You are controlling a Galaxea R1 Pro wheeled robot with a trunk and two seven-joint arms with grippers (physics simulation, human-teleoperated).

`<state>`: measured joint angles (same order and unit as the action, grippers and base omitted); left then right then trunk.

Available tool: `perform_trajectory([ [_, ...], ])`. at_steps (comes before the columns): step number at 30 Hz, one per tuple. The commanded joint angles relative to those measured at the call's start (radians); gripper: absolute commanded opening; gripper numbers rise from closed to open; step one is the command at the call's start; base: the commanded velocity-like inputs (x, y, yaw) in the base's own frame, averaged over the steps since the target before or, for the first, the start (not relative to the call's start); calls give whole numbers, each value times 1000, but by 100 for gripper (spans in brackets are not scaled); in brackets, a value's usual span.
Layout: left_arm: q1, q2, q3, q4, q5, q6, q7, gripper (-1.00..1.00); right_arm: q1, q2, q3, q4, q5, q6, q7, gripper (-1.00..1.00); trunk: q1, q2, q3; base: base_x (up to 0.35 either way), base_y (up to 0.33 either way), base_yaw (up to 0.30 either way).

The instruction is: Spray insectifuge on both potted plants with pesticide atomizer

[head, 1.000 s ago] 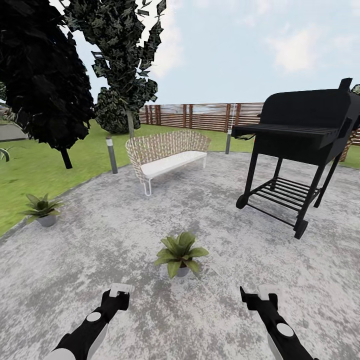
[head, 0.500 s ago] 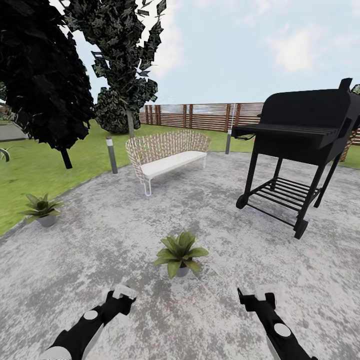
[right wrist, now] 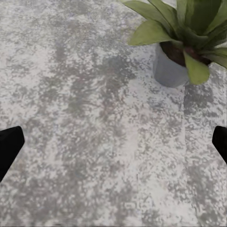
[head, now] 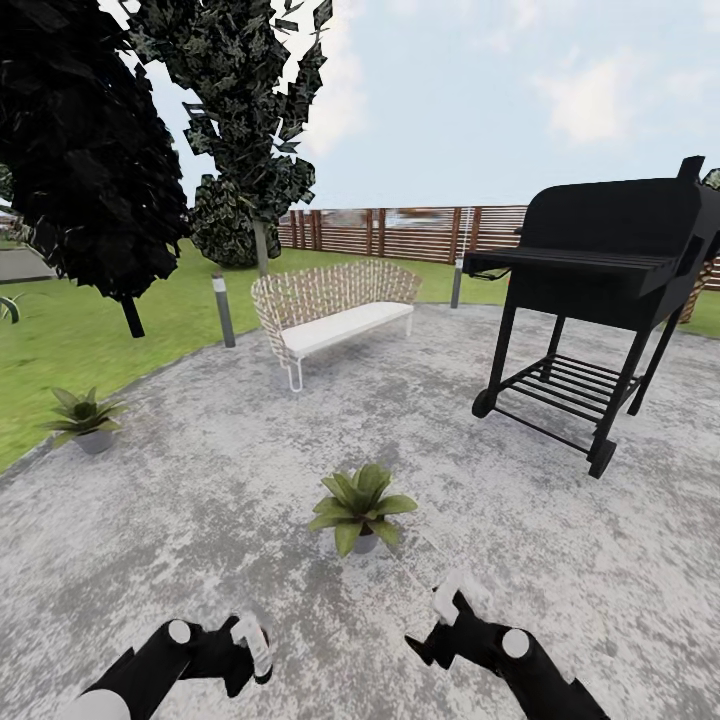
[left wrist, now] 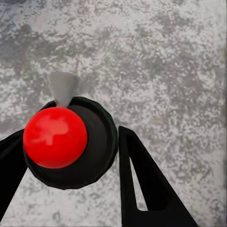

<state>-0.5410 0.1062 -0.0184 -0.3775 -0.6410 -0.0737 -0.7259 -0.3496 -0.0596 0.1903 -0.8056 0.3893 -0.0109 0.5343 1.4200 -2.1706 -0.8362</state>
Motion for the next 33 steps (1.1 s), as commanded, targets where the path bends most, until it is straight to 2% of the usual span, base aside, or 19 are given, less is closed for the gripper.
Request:
perform_trajectory([
  [1,0,-2,-2,-1,-38,7,-23,-100,-8,11,2,-1,35,9,47,100,0,0,-1,0,0,0],
  [3,-1,-6,-2,-2,-76,16,-57,-100,-13,19,3,1,52,16,81,100,0,0,-1,0,0,0],
  [4,-2,-11,-1,-5,-124,25,-98,-100,-18,23,3,1,62,19,102,100,0,0,-1,0,0,0],
  [5,-2,-12,-1,-7,-131,27,-102,-100,-19,23,3,1,63,19,106,-100,0,0,-1,0,0,0],
  [9,-3,-14,-1,-37,-152,68,-119,-100,-27,34,4,1,68,20,167,-100,0,0,-1,0,0,0],
  [11,-3,-17,-5,-43,-154,86,-122,-100,-28,45,18,0,74,20,196,-100,0,0,-1,0,0,0],
  [15,-2,-29,-48,-47,-161,99,-124,-100,-29,57,105,-1,102,21,215,-100,0,0,-1,0,0,0],
  [18,-1,-44,-72,-47,-165,101,-124,-100,-29,64,141,-1,110,21,219,-100,0,0,-1,0,0,0],
  [22,-1,-65,-81,-47,-168,101,-123,-100,-29,79,153,-1,112,22,231,-100,0,0,-1,0,0,0],
  [25,1,-81,-82,-46,-180,101,-123,-100,-29,93,156,-3,113,22,257,-100,0,0,-1,0,0,0],
  [27,3,-93,-82,-46,-201,101,-123,-100,-29,103,156,-4,115,22,267,-100,0,0,-1,0,0,0],
  [33,8,-102,-81,-46,-222,100,-124,-100,-33,110,156,-28,114,22,273,-100,0,0,-1,0,0,0],
])
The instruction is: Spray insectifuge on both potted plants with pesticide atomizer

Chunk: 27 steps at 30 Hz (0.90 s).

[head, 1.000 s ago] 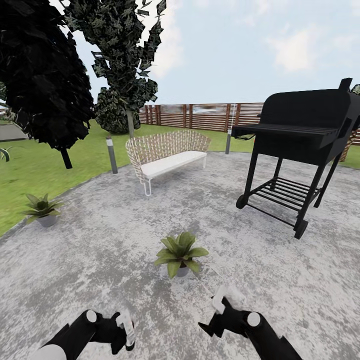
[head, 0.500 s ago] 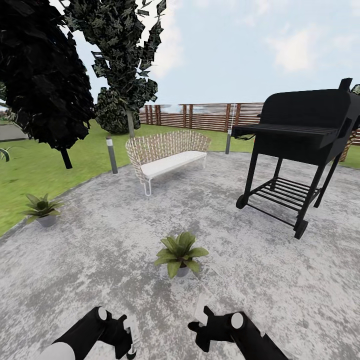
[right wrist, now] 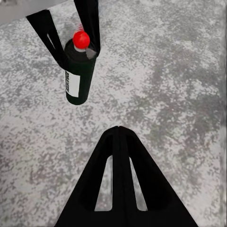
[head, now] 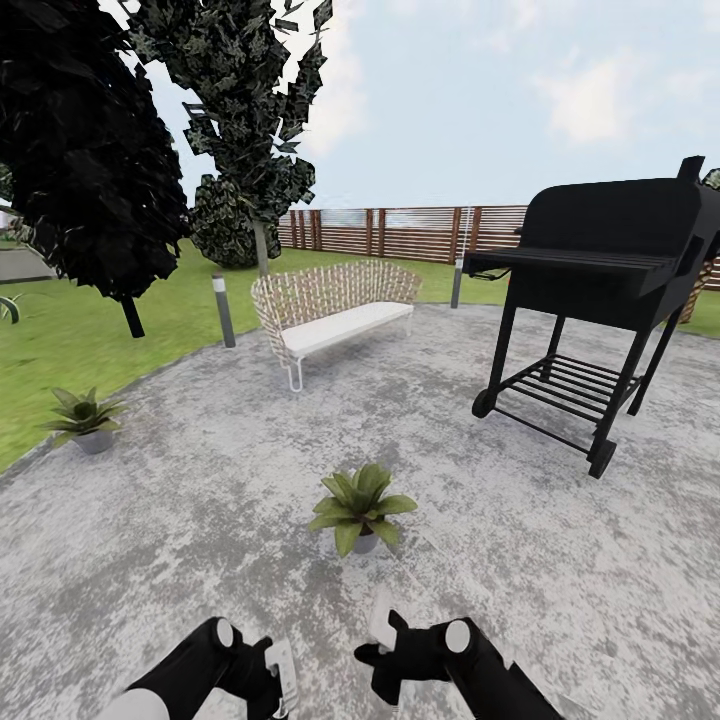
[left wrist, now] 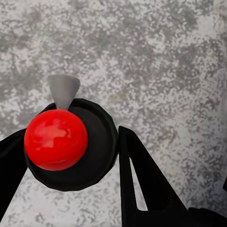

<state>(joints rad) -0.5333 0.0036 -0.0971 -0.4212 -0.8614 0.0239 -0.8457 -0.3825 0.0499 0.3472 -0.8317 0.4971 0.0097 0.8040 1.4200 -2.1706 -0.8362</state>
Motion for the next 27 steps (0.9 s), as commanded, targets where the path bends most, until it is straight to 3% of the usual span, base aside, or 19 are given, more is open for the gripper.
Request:
perform_trajectory([
  [1,0,0,-3,-1,-3,2,-5,-100,-2,0,-1,-7,6,1,4,-100,0,0,-1,0,0,0],
  [9,1,-3,0,7,-3,-7,-20,-100,-5,1,0,-13,5,1,4,-100,0,0,-1,0,0,0],
  [17,-2,-34,0,7,2,-13,-49,-100,-6,5,0,-13,4,0,4,-100,0,0,-1,0,0,0],
  [21,-3,-43,1,0,5,-14,-98,-100,-6,6,0,-13,4,0,4,-100,0,0,-1,0,0,0],
  [27,-4,-53,3,-2,9,-15,-111,-100,-6,7,0,-13,4,0,4,-100,0,0,-1,0,0,0],
])
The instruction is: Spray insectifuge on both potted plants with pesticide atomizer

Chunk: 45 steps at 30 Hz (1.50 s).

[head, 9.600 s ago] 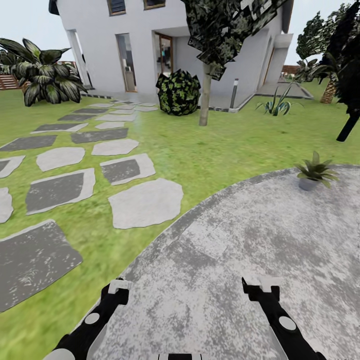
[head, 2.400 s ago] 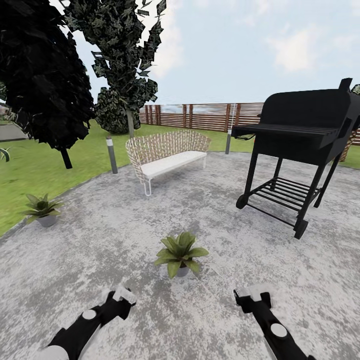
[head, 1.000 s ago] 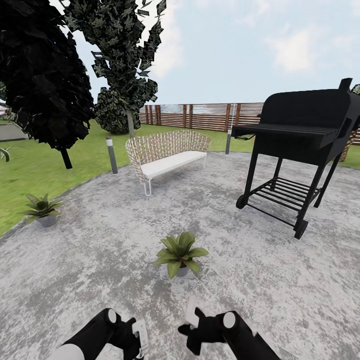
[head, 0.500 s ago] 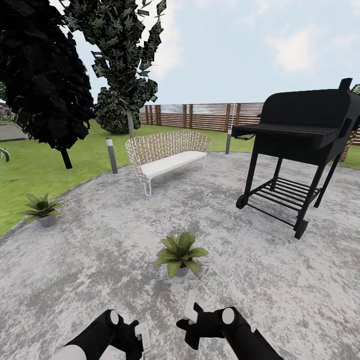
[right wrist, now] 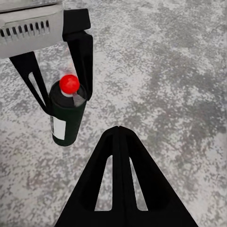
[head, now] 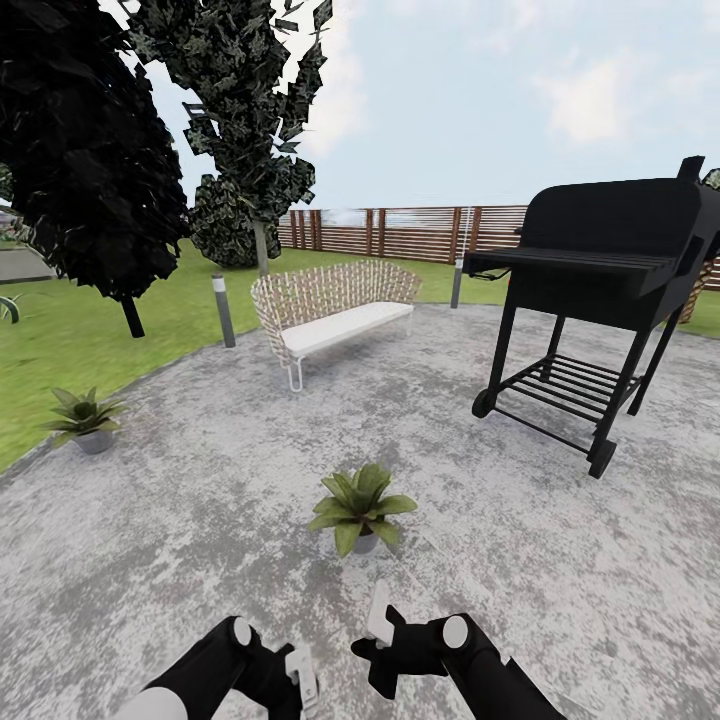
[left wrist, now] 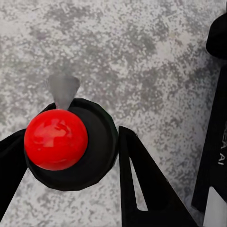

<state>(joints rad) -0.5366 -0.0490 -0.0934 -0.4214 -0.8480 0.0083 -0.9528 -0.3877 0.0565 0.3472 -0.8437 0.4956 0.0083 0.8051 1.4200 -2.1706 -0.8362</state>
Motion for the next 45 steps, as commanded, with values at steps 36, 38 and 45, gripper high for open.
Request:
perform_trajectory([
  [36,-31,-56,2,-7,-3,4,-74,-100,0,0,-1,-1,6,2,4,-100,0,0,-1,0,0,0],
  [38,-31,-57,3,-7,-3,5,-74,-100,0,0,-1,-1,6,2,3,-100,0,0,-1,0,0,0],
  [45,-30,-55,2,-37,61,2,-76,-100,0,0,-1,-1,6,2,3,-100,0,0,-1,0,0,0],
])
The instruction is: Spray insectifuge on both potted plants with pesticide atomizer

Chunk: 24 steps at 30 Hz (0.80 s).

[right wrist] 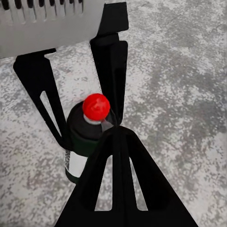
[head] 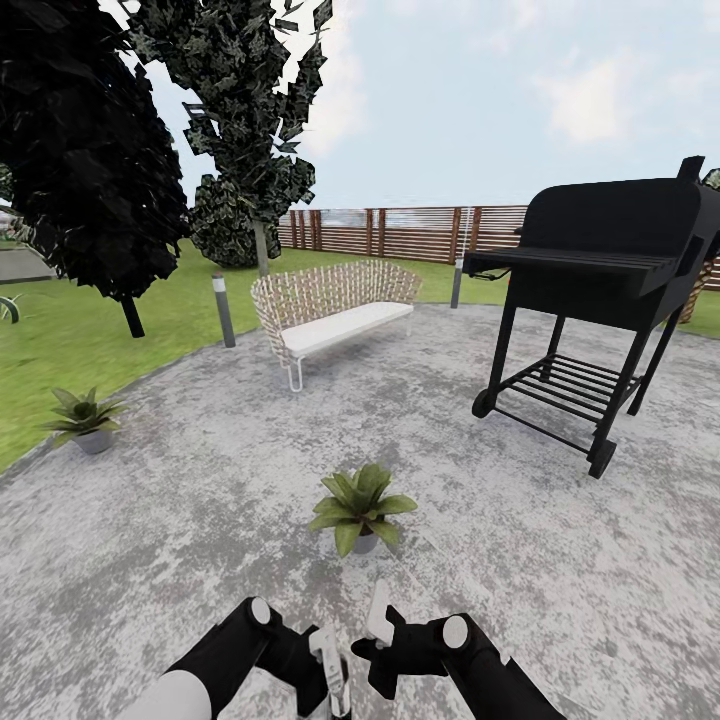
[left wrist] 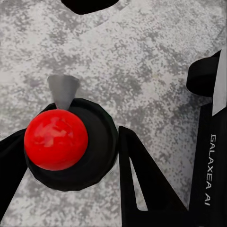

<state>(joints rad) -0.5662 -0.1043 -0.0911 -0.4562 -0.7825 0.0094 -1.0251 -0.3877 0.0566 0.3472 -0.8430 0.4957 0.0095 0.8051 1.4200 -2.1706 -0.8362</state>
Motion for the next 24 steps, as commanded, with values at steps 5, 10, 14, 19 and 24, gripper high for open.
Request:
perform_trajectory([
  [5,0,0,-1,-5,8,0,-4,-100,0,0,-1,-2,6,1,3,-100,0,0,-1,0,0,0],
  [10,0,-1,0,-5,9,0,-4,-100,0,0,-1,-2,6,1,4,-100,0,0,-1,0,0,0],
  [14,0,-1,0,-5,9,0,-4,-100,0,0,-1,-2,6,1,3,-100,0,0,-1,0,0,0],
  [19,0,-2,1,-5,10,1,-4,-100,0,0,-1,-2,6,1,3,-100,0,0,-1,0,0,0],
  [24,0,-7,1,-6,11,1,-4,-100,0,0,-1,-2,6,1,3,-100,0,0,-1,0,0,0],
])
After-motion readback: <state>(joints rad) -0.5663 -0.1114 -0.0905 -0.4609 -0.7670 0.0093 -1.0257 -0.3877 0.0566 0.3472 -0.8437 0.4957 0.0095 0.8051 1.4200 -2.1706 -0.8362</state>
